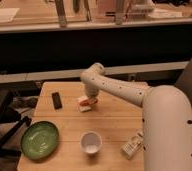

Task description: Place the pepper on the white sponge

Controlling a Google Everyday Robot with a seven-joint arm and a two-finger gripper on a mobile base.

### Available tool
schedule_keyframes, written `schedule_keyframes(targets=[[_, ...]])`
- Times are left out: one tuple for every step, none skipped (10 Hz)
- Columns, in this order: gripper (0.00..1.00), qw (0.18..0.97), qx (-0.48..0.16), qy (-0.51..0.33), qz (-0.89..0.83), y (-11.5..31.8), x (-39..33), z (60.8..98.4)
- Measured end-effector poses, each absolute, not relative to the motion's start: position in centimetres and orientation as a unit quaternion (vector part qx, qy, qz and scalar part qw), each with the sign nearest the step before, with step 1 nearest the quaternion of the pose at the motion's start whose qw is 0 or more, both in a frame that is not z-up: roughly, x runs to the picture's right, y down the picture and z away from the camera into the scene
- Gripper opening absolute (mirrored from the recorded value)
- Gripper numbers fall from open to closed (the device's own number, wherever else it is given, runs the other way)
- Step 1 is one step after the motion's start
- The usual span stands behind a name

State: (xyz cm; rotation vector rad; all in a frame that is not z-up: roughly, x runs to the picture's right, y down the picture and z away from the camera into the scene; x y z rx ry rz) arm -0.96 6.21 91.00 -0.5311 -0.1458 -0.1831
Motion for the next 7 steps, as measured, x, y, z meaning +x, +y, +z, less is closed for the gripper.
schedule_keyframes(targets=[[0.80, 0.958, -0.260, -0.075, -0.093, 6.16, -1.19, 90.90], [0.80, 0.958, -0.260, -0.076, -0.095, 6.17, -1.35, 90.84], [0.80, 0.958, -0.258, -0.079, -0.099, 6.11, -1.57, 90.76], [0.80, 0.958, -0.256, -0.080, -0.102, 6.05, -1.77, 90.66], [0.80, 0.958, -0.255, -0.082, -0.104, 6.03, -1.94, 90.54], [0.80, 0.958, -0.253, -0.083, -0.106, 5.98, -2.03, 90.45], [0.80, 0.959, -0.251, -0.082, -0.106, 5.96, -2.16, 90.39]])
